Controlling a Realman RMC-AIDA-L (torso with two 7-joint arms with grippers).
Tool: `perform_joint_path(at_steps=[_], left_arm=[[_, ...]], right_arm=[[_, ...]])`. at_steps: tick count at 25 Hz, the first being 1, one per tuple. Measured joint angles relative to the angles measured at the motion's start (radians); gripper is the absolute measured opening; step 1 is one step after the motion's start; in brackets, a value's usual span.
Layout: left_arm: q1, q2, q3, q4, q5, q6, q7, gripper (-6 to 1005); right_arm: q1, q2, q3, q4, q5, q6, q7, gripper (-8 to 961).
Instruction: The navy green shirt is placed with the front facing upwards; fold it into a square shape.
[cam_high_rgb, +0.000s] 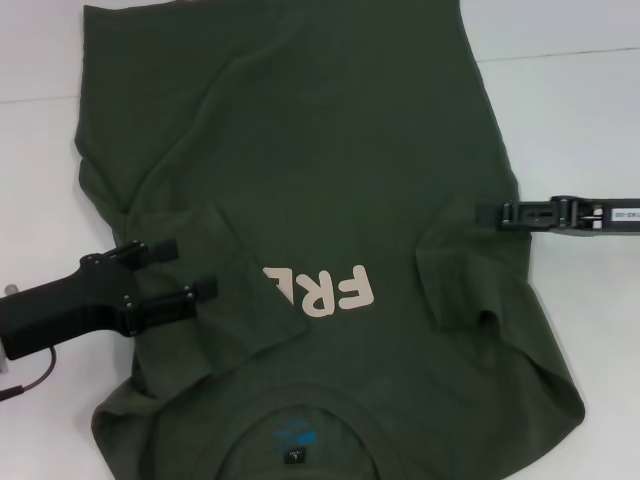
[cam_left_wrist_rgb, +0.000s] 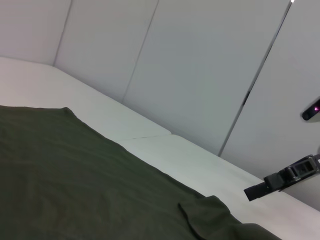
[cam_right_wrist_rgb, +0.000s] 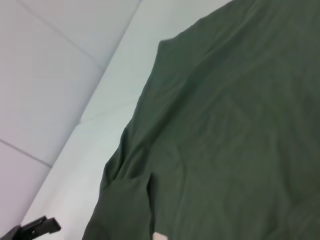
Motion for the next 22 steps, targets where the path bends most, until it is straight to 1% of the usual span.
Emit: perform_joint_path(at_steps=[3,6,11,13,18,22], left_arm=[[0.0,0.0,0.001,0.002,0.0,0.0,-0.001,919],[-0.001,0.002,0.002,0.003,0.0,0.0,-0.002,919],[0.002,0.003,0.002,0.004,0.0,0.002,-0.003,920],[0.005,0.004,0.0,0.007,0.0,0.006,-0.003,920],[0.023,0.013,0.0,0.009,0.0,0.046,0.001,919],[0.058,0.016,-0.003,0.021,0.002,0.09,0.012,918]], right_arm=[[0.012,0.005,-0.024,0.001,-0.001,0.004,0.004,712],[0.017,0.006,-0.048,0.001,-0.001,0.006,0.009,712],[0.007,0.006,-0.045,0.001,0.006,0.007,-0.007,712],[0.0,0.011,-0.041,0.0,0.01,0.005,-0.03,712],[-0.037,0.032,-0.033,0.0,0.066,-0.001,-0.138,711],[-0.087,0.055,-0.031,-0.001,0.125,-0.008,-0.241,711]])
